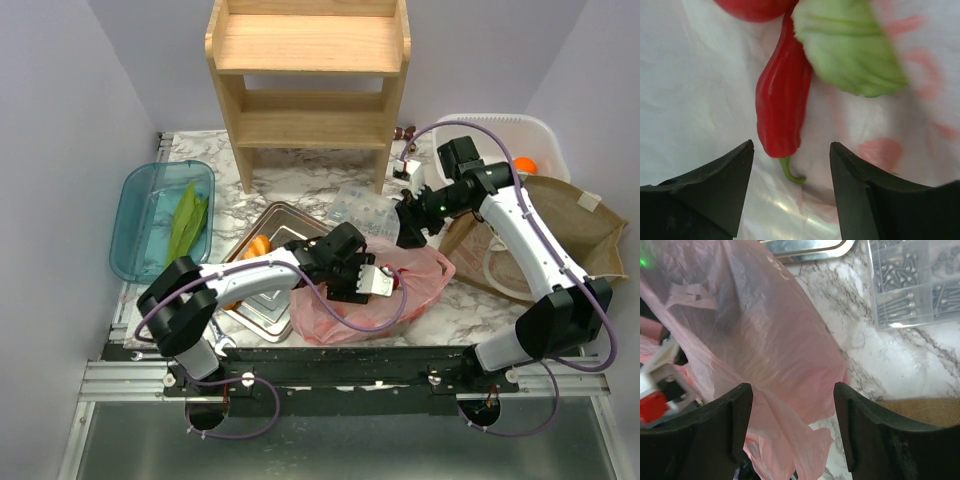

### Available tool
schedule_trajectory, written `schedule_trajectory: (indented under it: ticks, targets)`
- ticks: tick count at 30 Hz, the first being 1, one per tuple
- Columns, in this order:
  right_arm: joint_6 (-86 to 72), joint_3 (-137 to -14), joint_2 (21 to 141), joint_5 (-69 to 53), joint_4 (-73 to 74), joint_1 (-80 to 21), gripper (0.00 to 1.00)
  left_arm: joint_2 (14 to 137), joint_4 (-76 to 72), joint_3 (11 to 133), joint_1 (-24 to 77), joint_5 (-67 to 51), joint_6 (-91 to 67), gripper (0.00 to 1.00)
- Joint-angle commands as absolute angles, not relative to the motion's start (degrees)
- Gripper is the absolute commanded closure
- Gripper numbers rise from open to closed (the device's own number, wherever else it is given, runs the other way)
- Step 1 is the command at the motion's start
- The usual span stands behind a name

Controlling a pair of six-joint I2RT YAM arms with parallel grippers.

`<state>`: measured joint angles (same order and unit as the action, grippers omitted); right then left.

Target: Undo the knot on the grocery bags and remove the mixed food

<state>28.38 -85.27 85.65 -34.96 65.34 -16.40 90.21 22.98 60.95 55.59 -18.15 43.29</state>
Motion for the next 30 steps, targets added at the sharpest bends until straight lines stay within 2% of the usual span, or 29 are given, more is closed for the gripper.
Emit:
schedule_trajectory:
  ticks: [1,6,7,14,16,19,30]
  targets:
    - [26.28,-81.41,82.1,-32.87,64.35,-16.13,0.29,95.4,15.51,62.4,56.64,-9.05,45.77,0.35]
    - [24.88,-79.94,80.47,-32.75,63.61,-16.12,0.3,101.35,17.29,64.74,57.06,-7.06,45.42,0.33]
    - [24.88,-79.85,80.27,-32.55,63.57,-16.17,0.3,102.04,17.97,64.89,57.04,-7.05,45.35,0.36]
    - [23.84,-79.71,79.03,-30.02,61.53,-16.17,0.32,99.21,26.99,68.37,57.22,-6.89,39.24,0.8]
    - [23.49,-79.8,79.02,-29.97,60.93,-16.17,0.34,97.08,31.53,72.22,57.26,-7.44,35.75,0.9]
    - [22.83,-79.89,79.06,-29.99,59.8,-16.17,0.34,94.73,37.56,76.83,57.47,-7.9,33.63,0.99]
    - [18.45,-81.42,79.63,-25.97,55.32,-16.16,0.35,93.72,64.85,93.07,57.96,-8.15,30.73,1.0]
